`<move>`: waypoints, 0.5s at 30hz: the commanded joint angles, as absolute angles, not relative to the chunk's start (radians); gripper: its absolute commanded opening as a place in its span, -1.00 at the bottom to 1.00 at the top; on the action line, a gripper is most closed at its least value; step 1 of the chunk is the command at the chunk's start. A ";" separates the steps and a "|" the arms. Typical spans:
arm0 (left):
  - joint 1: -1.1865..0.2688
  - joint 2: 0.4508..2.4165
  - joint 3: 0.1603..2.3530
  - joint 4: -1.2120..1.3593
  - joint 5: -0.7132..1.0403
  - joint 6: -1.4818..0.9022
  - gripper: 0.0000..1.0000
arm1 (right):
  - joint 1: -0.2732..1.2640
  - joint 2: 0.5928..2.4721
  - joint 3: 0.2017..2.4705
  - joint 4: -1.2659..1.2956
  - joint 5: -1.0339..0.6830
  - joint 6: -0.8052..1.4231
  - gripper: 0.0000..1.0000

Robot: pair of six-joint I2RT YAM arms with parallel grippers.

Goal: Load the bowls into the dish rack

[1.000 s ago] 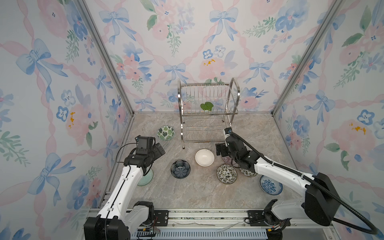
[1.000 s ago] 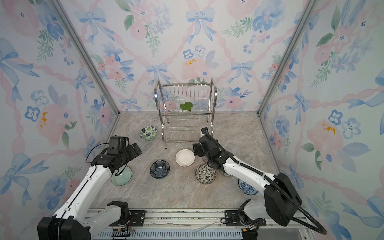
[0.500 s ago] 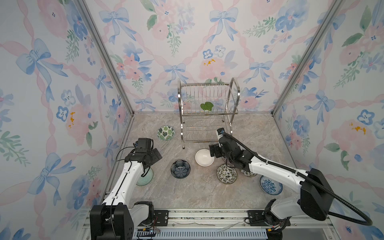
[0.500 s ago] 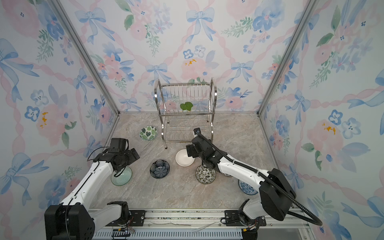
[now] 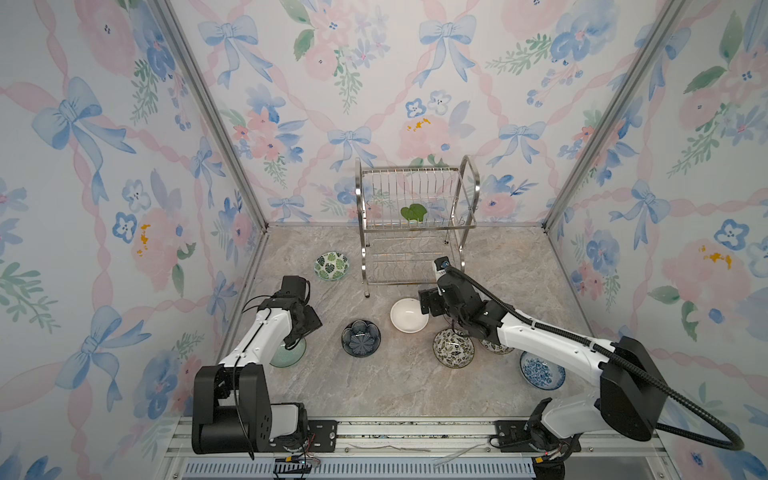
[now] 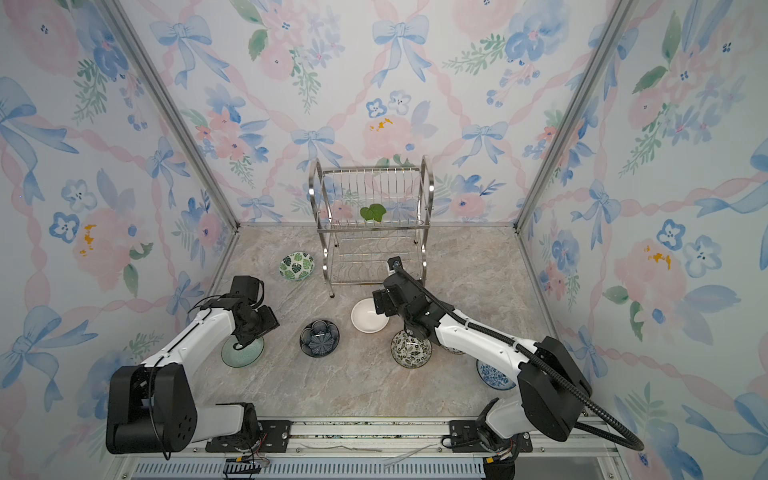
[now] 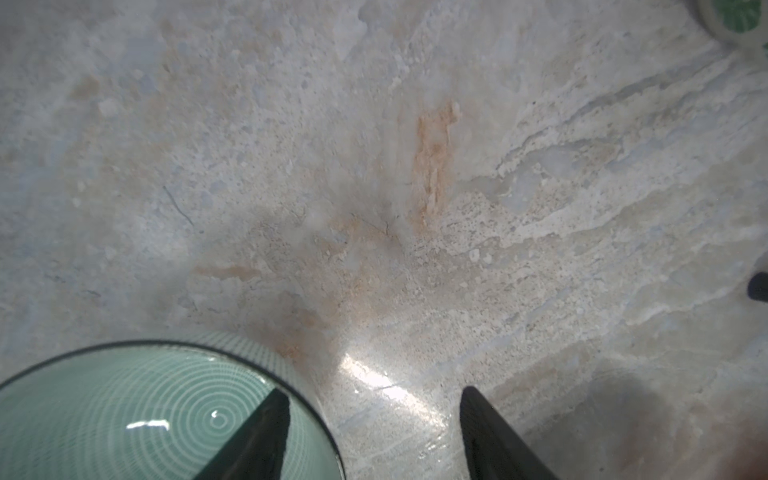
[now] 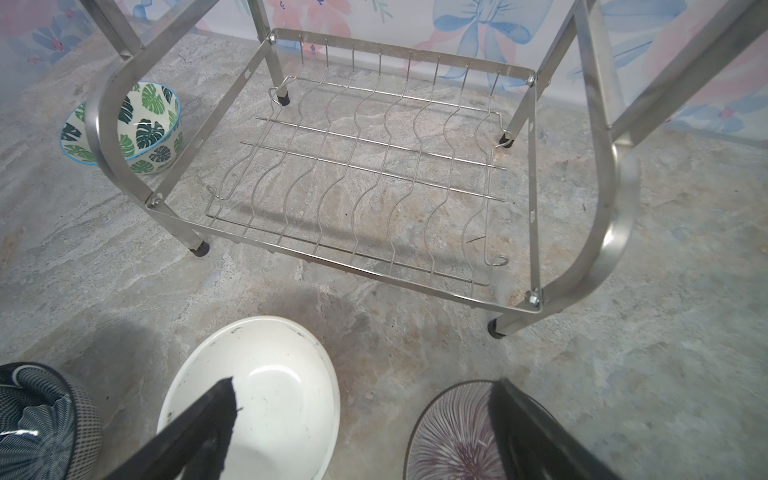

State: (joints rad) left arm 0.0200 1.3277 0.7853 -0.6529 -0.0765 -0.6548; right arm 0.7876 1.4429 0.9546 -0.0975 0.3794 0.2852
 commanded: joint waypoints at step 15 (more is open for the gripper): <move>-0.092 1.293 0.789 -0.669 -0.052 -0.644 -0.11 | 0.791 1.376 0.885 -0.060 0.425 0.303 0.93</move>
State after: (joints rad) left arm -0.0860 1.3281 0.7853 -0.6533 -0.0574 -0.6472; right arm 0.7876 1.3949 0.9077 -0.0723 0.4042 0.2920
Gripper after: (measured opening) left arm 0.442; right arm 0.965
